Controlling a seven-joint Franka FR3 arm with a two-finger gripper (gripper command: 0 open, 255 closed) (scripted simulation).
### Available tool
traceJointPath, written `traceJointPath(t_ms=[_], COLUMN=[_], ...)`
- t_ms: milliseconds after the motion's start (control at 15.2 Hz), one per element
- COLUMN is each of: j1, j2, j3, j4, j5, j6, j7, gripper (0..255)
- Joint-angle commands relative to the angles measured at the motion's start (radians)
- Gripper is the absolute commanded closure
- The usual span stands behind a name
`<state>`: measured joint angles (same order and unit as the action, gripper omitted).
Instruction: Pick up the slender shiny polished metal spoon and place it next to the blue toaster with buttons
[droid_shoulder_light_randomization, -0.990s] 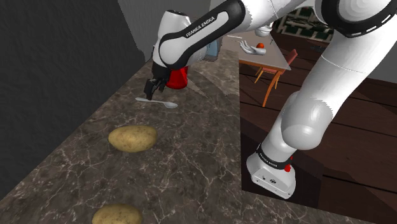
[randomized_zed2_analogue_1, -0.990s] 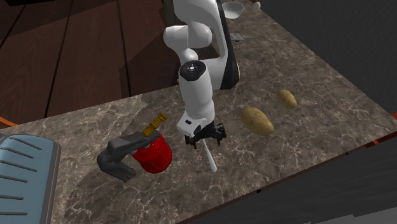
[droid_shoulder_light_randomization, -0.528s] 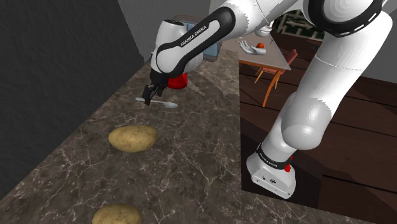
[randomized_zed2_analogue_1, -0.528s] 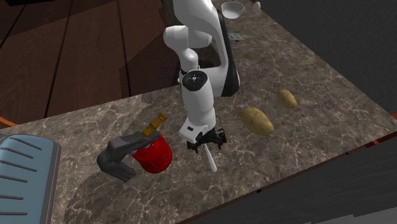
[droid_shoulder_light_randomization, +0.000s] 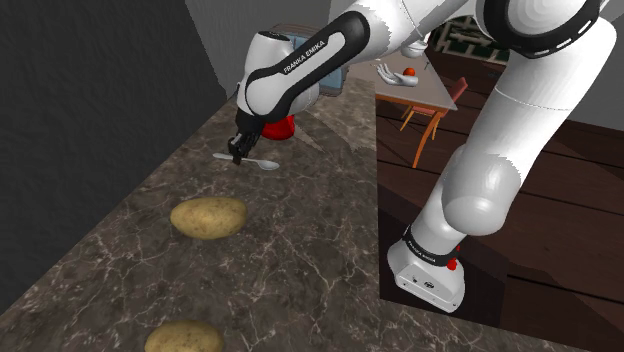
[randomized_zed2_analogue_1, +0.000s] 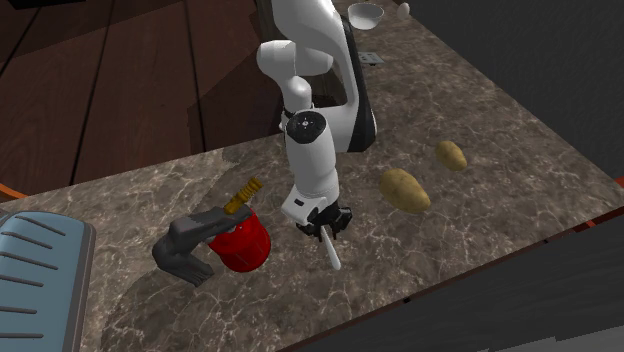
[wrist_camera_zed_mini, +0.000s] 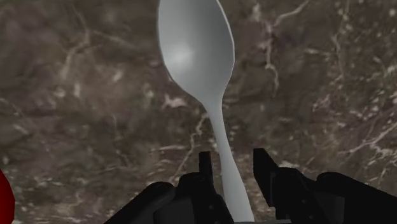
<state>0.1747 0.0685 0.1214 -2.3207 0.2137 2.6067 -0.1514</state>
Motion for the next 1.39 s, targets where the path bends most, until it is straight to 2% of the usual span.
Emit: traceJointPath(t_ms=[0, 462, 1320], j1=[0.0, 0.0, -0.005], j2=[0.0, 0.0, -0.109], j3=[0.0, 0.0, -0.005], j4=[0.0, 0.0, 0.065], j5=[0.0, 0.0, -0.023], j6=[0.0, 0.0, -0.172], j7=[0.0, 0.0, 0.032], gripper=[255, 255, 255])
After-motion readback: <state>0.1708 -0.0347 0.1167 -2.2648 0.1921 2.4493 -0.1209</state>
